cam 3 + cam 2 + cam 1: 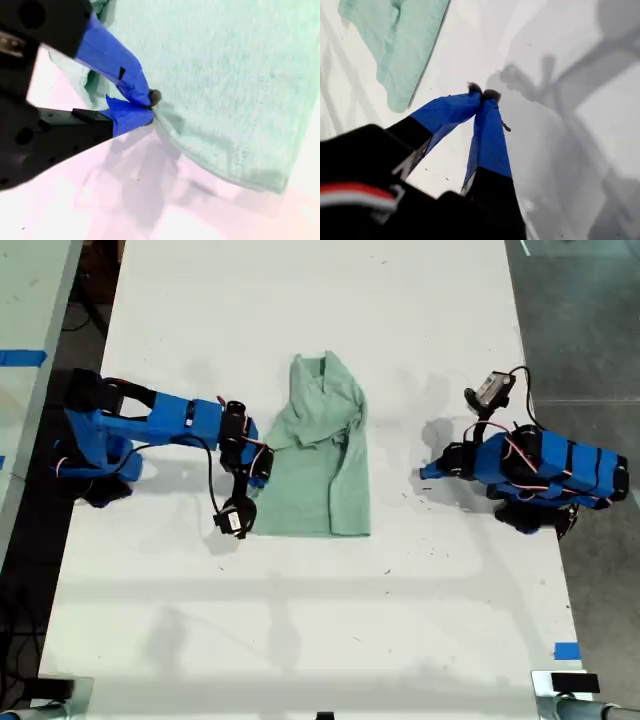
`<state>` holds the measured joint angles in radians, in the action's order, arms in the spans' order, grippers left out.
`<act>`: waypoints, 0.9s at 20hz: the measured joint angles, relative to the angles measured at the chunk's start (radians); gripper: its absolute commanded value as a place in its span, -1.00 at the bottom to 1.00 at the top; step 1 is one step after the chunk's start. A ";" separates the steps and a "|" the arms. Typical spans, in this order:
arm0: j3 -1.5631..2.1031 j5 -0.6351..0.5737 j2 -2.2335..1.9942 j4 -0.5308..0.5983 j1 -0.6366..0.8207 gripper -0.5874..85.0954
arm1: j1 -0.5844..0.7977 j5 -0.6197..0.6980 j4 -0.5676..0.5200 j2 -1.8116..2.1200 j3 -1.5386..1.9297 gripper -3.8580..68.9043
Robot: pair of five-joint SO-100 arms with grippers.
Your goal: Fold t shirt
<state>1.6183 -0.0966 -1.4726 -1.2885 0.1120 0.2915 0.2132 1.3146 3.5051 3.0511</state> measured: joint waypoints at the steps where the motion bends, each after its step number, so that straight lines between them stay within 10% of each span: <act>1: -0.023 -0.002 0.000 -0.017 -0.006 -0.99 | 0.000 0.000 0.000 0.000 0.000 -0.88; 9: -0.370 -0.003 0.087 -0.169 -0.037 -0.99 | 0.000 0.000 0.000 0.000 0.000 -0.88; 14: -0.302 0.028 0.072 -0.253 -0.038 -0.55 | 0.000 0.000 0.000 0.000 0.000 -0.88; 18: 0.169 0.049 -0.209 -0.025 -0.026 -0.64 | 0.000 0.003 -0.002 0.000 0.000 -0.88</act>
<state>1.7871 -0.0476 -1.6812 -1.3131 0.0859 0.2915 0.2163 1.3131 3.5051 3.0511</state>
